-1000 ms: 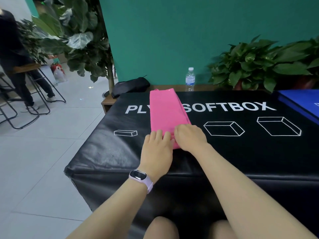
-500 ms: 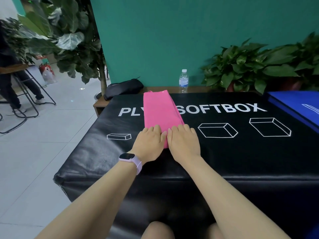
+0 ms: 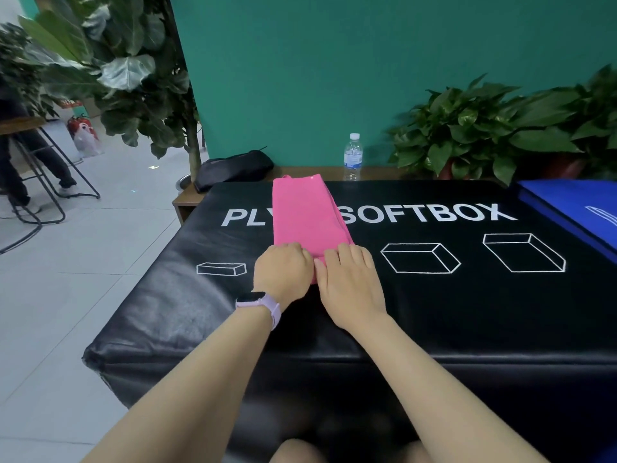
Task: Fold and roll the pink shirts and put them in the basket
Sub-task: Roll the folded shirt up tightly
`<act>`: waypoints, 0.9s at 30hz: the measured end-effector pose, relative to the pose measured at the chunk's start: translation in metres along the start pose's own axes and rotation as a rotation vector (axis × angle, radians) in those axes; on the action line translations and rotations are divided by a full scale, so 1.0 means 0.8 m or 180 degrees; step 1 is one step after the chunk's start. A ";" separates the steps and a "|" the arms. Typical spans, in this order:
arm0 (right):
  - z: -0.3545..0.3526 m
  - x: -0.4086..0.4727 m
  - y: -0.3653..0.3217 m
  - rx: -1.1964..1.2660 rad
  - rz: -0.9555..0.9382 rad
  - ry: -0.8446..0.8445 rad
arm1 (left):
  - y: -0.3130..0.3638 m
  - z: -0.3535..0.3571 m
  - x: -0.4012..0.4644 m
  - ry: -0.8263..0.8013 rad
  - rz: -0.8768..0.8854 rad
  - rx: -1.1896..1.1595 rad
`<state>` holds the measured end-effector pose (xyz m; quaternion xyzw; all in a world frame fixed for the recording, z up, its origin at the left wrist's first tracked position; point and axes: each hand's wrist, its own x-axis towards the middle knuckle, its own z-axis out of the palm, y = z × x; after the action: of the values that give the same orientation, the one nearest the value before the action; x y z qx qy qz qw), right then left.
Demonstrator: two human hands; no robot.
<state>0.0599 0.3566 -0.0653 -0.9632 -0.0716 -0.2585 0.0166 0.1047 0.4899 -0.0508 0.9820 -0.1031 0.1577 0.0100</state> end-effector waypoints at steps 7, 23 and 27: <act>0.005 0.034 0.007 -0.0353 -0.0328 -0.0356 | -0.002 0.010 0.008 0.0163 -0.0335 -0.0255; -0.061 -0.059 0.002 -0.0281 -0.0808 -0.0157 | 0.030 -0.036 -0.100 -0.0251 0.0244 0.0286; -0.067 -0.074 -0.003 -0.0670 -0.0596 -0.0209 | 0.038 -0.045 -0.136 0.0202 0.0183 0.0313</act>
<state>-0.0177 0.3476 -0.0489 -0.9567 -0.1342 -0.2333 -0.1109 -0.0134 0.4835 -0.0511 0.9725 -0.1230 0.1938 -0.0395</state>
